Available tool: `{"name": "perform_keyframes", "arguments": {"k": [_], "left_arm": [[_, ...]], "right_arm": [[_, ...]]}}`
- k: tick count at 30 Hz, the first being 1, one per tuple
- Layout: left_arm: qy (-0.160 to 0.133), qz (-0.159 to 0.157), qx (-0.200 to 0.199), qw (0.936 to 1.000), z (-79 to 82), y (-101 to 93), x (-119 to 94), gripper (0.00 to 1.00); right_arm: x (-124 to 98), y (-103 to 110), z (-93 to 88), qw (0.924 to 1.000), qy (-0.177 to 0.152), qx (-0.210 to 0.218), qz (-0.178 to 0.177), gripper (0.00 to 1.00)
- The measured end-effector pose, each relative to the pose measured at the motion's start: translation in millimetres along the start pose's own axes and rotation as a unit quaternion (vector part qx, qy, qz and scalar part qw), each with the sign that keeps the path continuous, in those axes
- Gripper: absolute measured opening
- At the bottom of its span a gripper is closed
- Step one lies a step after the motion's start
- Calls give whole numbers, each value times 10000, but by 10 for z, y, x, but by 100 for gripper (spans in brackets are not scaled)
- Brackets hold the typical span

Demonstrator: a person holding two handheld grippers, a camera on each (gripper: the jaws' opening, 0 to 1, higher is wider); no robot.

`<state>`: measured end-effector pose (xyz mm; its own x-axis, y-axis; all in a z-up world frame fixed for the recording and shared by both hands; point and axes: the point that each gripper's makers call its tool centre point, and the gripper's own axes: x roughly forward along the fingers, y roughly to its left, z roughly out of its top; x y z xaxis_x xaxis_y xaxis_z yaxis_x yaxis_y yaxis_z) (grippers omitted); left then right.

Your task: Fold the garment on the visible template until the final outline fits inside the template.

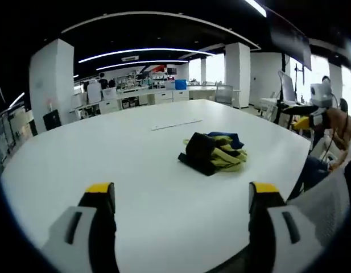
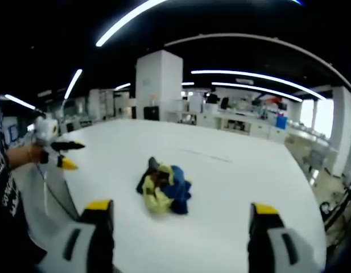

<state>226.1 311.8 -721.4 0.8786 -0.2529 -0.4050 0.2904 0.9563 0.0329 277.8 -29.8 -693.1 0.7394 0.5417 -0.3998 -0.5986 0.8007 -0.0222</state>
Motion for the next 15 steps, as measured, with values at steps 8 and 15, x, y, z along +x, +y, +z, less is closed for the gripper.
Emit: {"name": "perform_keyframes", "arguments": {"k": [8,15], "left_arm": [[60,83,14,9999,-42,61,-54,94],[-11,99,-8,9999,30,66,-43,93]], "right_arm": [[-47,-46,7,9993,-234,296,-69,99],[-31,-55,-28,9997,-113,216,-53,99]]}}
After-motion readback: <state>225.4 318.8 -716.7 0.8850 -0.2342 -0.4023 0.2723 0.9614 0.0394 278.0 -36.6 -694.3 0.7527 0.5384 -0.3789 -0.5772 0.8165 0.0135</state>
